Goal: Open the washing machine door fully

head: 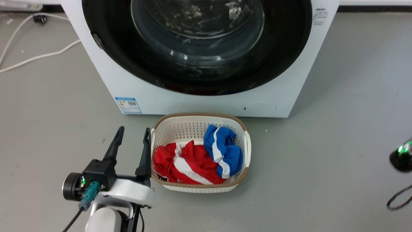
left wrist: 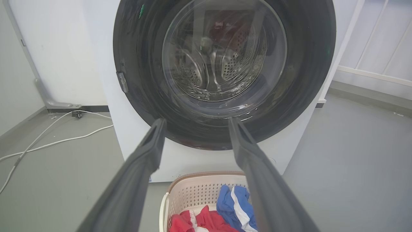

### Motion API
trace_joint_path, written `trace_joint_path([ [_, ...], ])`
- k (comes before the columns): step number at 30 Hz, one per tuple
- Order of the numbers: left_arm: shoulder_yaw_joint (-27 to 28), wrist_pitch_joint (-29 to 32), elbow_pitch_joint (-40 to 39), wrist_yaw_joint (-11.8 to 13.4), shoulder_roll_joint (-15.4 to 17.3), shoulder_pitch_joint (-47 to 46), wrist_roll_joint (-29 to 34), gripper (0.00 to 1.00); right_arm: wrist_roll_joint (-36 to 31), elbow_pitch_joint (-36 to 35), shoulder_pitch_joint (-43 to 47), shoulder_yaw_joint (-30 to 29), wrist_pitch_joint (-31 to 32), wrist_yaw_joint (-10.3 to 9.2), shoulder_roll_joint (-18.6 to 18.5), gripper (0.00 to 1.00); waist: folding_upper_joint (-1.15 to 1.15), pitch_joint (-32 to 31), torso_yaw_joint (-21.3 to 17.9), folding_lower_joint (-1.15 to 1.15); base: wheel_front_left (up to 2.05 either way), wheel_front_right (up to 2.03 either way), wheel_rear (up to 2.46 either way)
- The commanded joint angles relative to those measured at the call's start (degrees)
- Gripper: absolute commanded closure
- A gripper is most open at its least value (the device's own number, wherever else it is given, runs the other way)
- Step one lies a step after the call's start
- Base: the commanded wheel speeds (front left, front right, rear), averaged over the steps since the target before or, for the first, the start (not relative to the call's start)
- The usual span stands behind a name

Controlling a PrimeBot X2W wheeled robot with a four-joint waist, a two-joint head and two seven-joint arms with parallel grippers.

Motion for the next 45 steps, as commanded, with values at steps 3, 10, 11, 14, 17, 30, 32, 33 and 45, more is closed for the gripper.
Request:
trace_joint_path([
  [3,-0.31,-0.15,-0.97,-0.22,-0.3,-1.71,0.53,0.0,0.51,4.14,-6.05,1.81,2.41,0.0,-3.31,1.0,0.0,3.74,0.94,0.0,0.0,0.0,0.0],
  [10,-1.8,-0.14,-3.37,-0.13,-0.75,-4.7,1.26,0.0,-2.37,14.94,-21.71,9.9,10.57,0.0,-10.97,1.0,0.0,9.22,2.72,0.0,0.0,0.0,0.0],
  [11,-2.14,-0.15,-3.84,-0.09,-0.82,-4.88,1.44,0.0,-3.13,16.09,-23.67,11.37,11.87,0.0,-11.65,1.0,0.0,9.79,2.96,0.0,0.0,0.0,0.0],
  [14,-3.22,-0.15,-5.39,-0.16,-0.96,-6.07,1.53,0.0,-4.82,18.88,-29.61,14.67,15.33,0.0,-12.84,1.0,0.0,11.99,3.71,0.0,0.0,0.0,0.0],
  [17,-4.31,-0.14,-7.43,-0.19,-1.1,-7.1,1.72,0.0,-6.6,21.45,-35.01,17.55,18.06,0.01,-13.26,1.0,0.0,14.18,4.42,0.0,0.0,0.0,0.0],
  [30,-7.47,-0.15,-11.14,0.78,-1.29,-9.18,1.26,0.0,-13.69,29.44,-50.44,24.49,18.4,0.0,-10.55,1.0,0.0,20.3,6.53,0.0,0.0,0.0,0.0],
  [32,-7.74,-0.15,-11.31,0.89,-1.31,-9.39,1.07,0.0,-14.3,30.07,-51.8,24.84,17.55,0.01,-9.94,1.0,0.0,20.91,6.69,0.0,0.0,0.0,0.0],
  [33,-7.78,-0.15,-11.35,1.0,-1.31,-9.55,1.04,0.0,-14.56,30.44,-52.43,24.99,17.31,0.01,-9.82,1.0,0.0,21.22,6.78,0.0,0.0,0.0,0.0],
  [45,-7.83,-0.15,-11.05,1.75,-1.32,-10.12,0.53,0.0,-15.97,33.0,-53.88,26.37,21.84,0.0,-10.04,1.0,0.0,22.34,6.59,0.0,0.0,0.0,0.0],
])
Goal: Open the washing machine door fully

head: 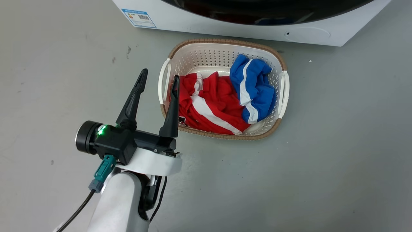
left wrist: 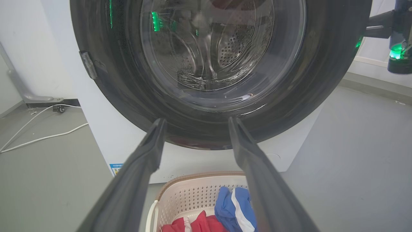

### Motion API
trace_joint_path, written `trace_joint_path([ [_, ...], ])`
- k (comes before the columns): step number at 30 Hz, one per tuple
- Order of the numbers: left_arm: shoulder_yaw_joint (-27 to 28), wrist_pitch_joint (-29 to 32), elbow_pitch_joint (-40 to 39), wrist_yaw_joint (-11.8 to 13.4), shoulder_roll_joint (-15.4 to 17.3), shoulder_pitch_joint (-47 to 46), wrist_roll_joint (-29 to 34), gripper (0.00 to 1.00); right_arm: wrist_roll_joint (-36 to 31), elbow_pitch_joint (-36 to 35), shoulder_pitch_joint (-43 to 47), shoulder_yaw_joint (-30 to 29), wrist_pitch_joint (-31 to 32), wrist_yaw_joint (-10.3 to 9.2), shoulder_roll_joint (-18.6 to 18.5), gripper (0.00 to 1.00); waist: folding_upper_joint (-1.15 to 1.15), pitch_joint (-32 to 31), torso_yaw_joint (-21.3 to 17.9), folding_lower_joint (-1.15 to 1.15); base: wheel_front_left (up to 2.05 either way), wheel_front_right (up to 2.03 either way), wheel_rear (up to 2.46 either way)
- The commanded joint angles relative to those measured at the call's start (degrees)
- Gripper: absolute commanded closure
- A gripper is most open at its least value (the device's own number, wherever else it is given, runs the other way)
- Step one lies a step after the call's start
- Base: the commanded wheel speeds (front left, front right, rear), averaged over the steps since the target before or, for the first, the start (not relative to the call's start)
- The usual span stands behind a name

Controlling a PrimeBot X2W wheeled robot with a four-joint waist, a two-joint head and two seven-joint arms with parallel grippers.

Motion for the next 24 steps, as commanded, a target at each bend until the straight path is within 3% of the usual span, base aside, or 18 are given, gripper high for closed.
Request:
trace_joint_path([
  [1,0.08,-0.15,0.09,0.24,-0.12,-0.35,-0.03,0.0,-0.14,0.19,1.29,0.35,1.17,0.0,0.41,1.0,0.0,-0.34,-0.23,-0.01,0.0,0.0,0.0],
  [13,0.98,-0.15,2.28,-0.03,-0.11,1.99,0.3,0.0,1.26,-5.33,10.93,1.81,10.46,0.01,2.49,1.0,0.0,-6.32,-2.62,-0.01,0.0,0.0,0.0],
  [24,2.75,-0.15,4.49,-0.72,-0.11,6.2,0.13,0.0,4.63,-12.48,25.21,1.71,15.72,0.0,7.13,1.0,0.0,-14.2,-3.84,-0.01,0.0,0.0,0.0],
])
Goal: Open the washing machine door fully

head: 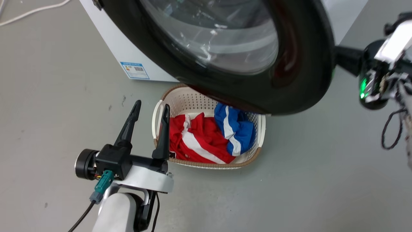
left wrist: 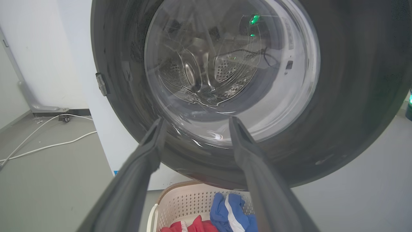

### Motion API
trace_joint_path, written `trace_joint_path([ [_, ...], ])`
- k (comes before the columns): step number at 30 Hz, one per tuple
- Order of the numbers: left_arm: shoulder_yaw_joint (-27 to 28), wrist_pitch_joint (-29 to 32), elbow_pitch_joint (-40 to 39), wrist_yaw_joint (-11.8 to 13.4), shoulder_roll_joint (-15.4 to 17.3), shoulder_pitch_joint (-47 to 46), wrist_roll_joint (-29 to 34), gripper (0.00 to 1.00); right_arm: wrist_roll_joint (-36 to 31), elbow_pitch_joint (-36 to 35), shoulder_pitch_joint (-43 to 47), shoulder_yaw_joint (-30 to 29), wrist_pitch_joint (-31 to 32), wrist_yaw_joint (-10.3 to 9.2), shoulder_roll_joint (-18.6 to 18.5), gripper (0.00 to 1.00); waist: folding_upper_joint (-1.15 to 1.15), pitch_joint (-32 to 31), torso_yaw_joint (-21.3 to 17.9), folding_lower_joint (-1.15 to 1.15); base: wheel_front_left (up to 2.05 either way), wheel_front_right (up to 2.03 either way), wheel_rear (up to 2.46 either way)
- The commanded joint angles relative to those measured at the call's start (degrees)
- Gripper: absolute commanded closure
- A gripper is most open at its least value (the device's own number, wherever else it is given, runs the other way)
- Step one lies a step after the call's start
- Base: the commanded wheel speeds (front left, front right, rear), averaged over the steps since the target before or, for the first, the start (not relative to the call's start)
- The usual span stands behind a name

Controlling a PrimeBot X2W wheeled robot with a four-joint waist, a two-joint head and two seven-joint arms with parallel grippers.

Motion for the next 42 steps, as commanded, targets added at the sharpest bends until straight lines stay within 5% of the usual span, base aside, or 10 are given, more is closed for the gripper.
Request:
trace_joint_path([
  [1,0.15,-0.15,0.2,-0.29,-0.09,1.01,0.16,0.0,0.34,-1.06,2.8,0.39,0.84,0.02,1.02,1.0,0.0,-1.73,-0.37,0.0,0.0,0.0,0.0],
  [16,0.62,-0.15,3.01,-1.19,0.32,5.58,0.39,0.0,1.36,-12.14,17.13,3.69,3.33,0.08,9.03,1.0,0.0,-8.28,-0.63,0.0,0.0,0.0,0.0],
  [29,0.23,-0.14,5.41,-1.62,0.42,8.09,0.04,0.0,1.38,-15.06,24.63,5.73,0.88,0.07,12.94,1.0,0.0,-13.2,-0.81,0.0,0.0,0.0,0.0],
  [42,1.03,-0.14,7.3,-1.51,0.79,10.1,-0.53,0.0,-2.33,-20.6,33.13,-2.8,-23.3,0.07,11.38,1.0,0.0,-15.98,-3.05,0.0,0.0,0.0,0.0],
])
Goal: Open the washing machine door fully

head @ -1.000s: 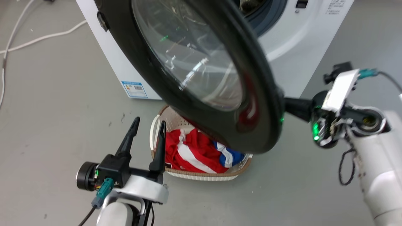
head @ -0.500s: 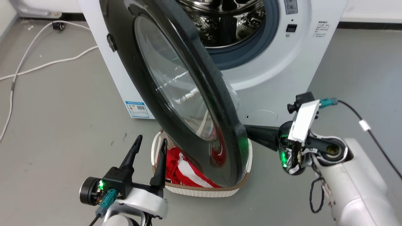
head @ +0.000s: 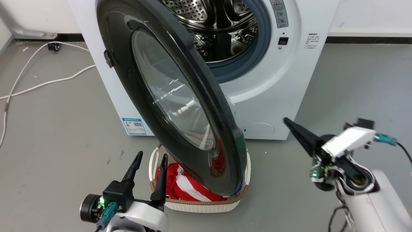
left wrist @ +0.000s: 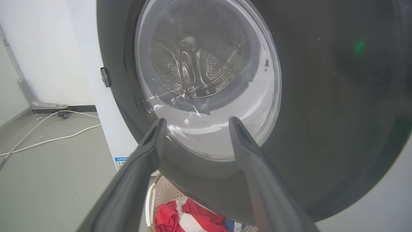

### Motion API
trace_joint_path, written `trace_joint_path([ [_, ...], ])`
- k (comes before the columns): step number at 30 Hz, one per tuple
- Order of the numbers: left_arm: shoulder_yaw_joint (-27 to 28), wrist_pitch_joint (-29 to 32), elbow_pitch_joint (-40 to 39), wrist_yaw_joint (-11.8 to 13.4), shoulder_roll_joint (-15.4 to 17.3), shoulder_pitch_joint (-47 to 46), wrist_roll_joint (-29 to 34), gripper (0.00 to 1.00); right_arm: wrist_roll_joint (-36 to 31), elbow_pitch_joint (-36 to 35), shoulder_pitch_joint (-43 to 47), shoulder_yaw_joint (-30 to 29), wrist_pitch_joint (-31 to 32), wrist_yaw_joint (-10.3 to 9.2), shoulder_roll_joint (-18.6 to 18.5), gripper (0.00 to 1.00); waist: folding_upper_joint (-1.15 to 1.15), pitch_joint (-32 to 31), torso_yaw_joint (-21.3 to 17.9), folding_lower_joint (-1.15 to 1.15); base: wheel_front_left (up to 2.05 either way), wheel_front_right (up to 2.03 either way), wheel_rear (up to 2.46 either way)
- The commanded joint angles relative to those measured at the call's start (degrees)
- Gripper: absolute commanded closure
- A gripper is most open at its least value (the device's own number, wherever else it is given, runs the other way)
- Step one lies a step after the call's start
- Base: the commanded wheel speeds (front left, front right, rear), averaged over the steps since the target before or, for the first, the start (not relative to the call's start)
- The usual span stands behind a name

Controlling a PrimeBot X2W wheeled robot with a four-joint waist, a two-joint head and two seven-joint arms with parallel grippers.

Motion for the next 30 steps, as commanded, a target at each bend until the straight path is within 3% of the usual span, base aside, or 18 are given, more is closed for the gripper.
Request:
trace_joint_path([
  [1,0.26,-0.14,0.16,0.02,0.3,0.93,-0.04,0.0,-0.55,-1.08,1.96,-0.68,-1.57,0.12,-0.84,1.0,0.0,-0.22,-0.23,0.0,0.0,0.0,0.0],
  [4,0.51,-0.14,0.46,0.04,0.38,1.05,-0.18,0.0,-0.95,-5.01,5.94,-3.41,-6.4,0.12,-2.07,1.0,0.0,-0.53,-0.32,0.0,0.0,0.0,0.0],
  [5,0.64,-0.14,0.57,0.15,0.38,1.12,-0.27,0.0,-1.93,-6.42,7.53,-4.04,-8.39,0.12,-2.61,0.88,0.0,-0.69,-0.33,0.0,0.0,0.0,0.0],
  [7,0.76,-0.14,0.72,0.26,0.35,1.32,-0.44,0.0,-3.17,-9.12,10.67,-5.18,-11.99,0.12,-2.93,0.18,0.0,-1.1,-0.34,0.0,0.0,0.0,0.0],
  [8,0.82,-0.14,0.81,0.27,0.34,1.44,-0.47,0.0,-3.81,-10.63,12.0,-5.84,-13.78,0.13,-3.19,0.0,0.0,-1.23,-0.31,0.0,0.0,0.0,0.0],
  [15,1.34,-0.14,1.06,0.41,0.3,2.02,-0.43,0.0,-18.54,-19.46,20.96,-5.11,-26.35,0.12,-6.75,0.0,0.0,-2.26,-0.03,0.0,0.0,0.0,0.0],
  [21,1.77,-0.14,1.01,0.5,0.48,1.99,-0.26,0.0,-42.56,-23.99,24.85,-6.81,-34.65,0.12,-9.37,0.0,0.0,-2.7,0.01,0.0,0.0,0.0,0.0],
  [26,2.16,-0.14,0.94,0.54,0.87,1.29,-0.05,0.0,-63.69,-29.42,26.84,-9.41,-34.45,0.12,-6.1,0.0,0.0,-2.66,0.08,0.0,0.0,0.0,0.0],
  [30,2.38,-0.14,0.91,0.74,0.96,1.0,0.27,0.0,-73.88,-33.8,29.64,-9.05,-32.71,0.05,-2.86,0.0,0.0,-2.61,0.05,0.0,0.0,0.0,0.0],
])
